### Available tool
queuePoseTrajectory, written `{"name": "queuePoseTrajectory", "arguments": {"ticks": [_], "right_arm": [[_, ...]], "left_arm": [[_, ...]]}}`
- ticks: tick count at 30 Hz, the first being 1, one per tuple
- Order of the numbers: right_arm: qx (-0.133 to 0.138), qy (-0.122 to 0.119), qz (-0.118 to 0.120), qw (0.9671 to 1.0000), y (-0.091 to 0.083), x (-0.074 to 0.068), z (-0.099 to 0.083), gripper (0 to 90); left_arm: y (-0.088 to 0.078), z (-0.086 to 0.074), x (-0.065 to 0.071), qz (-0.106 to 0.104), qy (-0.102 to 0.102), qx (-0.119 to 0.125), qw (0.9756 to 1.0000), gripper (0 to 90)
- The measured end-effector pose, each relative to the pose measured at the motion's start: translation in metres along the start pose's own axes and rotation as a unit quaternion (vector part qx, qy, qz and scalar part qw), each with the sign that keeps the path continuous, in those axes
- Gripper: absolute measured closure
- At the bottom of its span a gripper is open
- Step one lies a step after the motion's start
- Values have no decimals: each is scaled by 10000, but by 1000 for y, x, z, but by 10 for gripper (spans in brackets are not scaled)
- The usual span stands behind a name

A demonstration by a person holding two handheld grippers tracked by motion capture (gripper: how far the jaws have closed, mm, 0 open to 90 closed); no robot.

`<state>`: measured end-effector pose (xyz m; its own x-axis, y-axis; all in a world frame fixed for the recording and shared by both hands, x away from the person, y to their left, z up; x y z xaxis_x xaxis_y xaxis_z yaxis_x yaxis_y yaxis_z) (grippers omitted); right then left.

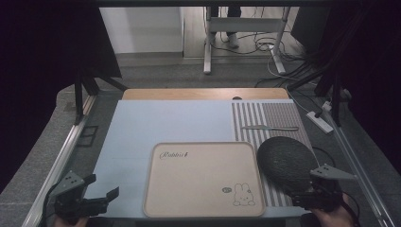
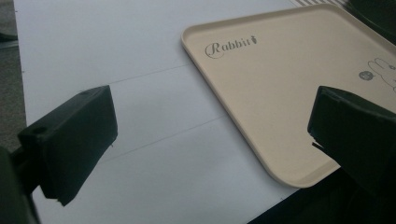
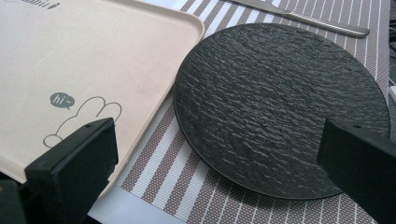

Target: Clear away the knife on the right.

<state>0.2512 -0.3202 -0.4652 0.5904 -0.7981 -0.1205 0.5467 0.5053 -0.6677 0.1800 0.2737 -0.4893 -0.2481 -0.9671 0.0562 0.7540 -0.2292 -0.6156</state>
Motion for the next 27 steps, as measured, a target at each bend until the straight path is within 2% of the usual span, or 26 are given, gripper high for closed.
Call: {"name": "queuePoseTrajectory", "arguments": {"ticks": [4,11,27], "right_arm": [[-16,10,51,10000,1,0,0,0],[-135,-113,28,9998,3,-2,0,0],[-150,-54,111,9998,2,-1,2,0]], "left_arm": [[0,-1,-1,-5,-37,2,10000,17],[0,-1,-1,-19,-74,-8,10000,18],[0,-1,-3,-4,-147,-8,9999,17]]}}
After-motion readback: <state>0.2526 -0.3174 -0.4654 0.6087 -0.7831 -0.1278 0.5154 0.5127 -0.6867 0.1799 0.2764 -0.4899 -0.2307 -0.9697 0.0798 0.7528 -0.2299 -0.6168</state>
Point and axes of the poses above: each handheld gripper's, and its own axes: y roughly forward along the jaws, z roughly out of its top, x roughly to its right, the point moved 4 cm from there along y, roughly forward along the jaws, and after that the axes turned 12 degrees about z, right-handed, at the moved point
